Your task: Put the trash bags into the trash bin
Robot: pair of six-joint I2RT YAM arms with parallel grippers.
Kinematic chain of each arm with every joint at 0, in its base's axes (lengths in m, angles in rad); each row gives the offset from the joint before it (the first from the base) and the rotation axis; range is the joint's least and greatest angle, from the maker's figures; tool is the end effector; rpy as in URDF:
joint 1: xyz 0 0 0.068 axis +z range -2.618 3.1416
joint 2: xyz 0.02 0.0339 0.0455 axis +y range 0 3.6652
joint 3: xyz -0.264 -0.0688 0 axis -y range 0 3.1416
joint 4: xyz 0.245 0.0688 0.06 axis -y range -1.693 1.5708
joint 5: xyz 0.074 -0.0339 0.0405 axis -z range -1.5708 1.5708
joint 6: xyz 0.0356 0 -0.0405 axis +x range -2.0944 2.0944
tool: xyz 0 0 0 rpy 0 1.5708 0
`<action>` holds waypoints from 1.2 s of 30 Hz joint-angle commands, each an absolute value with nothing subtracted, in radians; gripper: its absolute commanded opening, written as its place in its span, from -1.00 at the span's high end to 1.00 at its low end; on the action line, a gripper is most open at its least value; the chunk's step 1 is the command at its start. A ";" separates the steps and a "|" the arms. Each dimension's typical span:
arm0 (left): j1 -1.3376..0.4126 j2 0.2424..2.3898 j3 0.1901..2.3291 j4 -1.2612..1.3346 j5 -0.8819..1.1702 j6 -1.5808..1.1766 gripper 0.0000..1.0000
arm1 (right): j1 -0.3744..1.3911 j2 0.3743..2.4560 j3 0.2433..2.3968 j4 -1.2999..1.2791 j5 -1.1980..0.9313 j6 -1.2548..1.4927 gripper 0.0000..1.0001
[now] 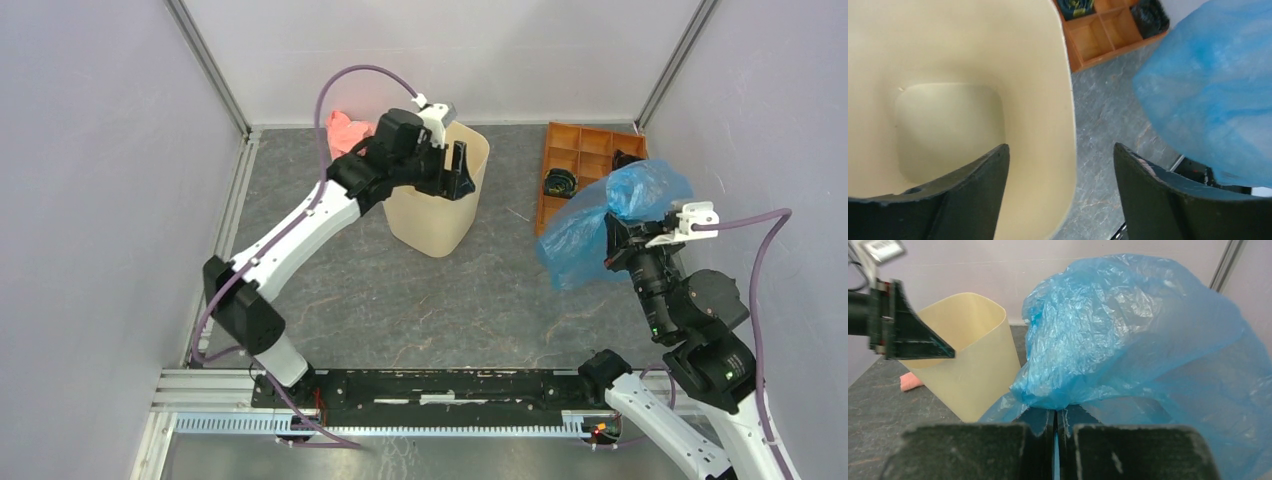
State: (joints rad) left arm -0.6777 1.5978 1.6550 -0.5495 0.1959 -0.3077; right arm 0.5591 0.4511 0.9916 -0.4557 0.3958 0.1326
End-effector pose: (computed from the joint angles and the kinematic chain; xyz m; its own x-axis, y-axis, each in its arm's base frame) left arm 0.2794 -0.2338 0.3998 -0.5777 0.0836 -0.8120 0.6020 0.7155 -0.3546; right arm 0.0650 0.0245 0.4152 0.0495 0.1749 -0.9833 -0.1718 0.9714 0.1641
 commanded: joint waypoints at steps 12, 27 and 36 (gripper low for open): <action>-0.732 1.726 1.735 -0.641 0.098 -0.290 0.50 | 0.558 0.458 1.230 -0.486 0.348 0.141 0.99; -0.745 1.479 1.519 -0.656 0.434 -0.331 0.86 | 0.559 0.637 1.327 -0.333 0.244 0.042 0.99; -0.842 1.269 1.274 -0.630 0.508 -0.348 0.91 | 0.559 0.752 1.371 -0.213 0.102 0.020 0.99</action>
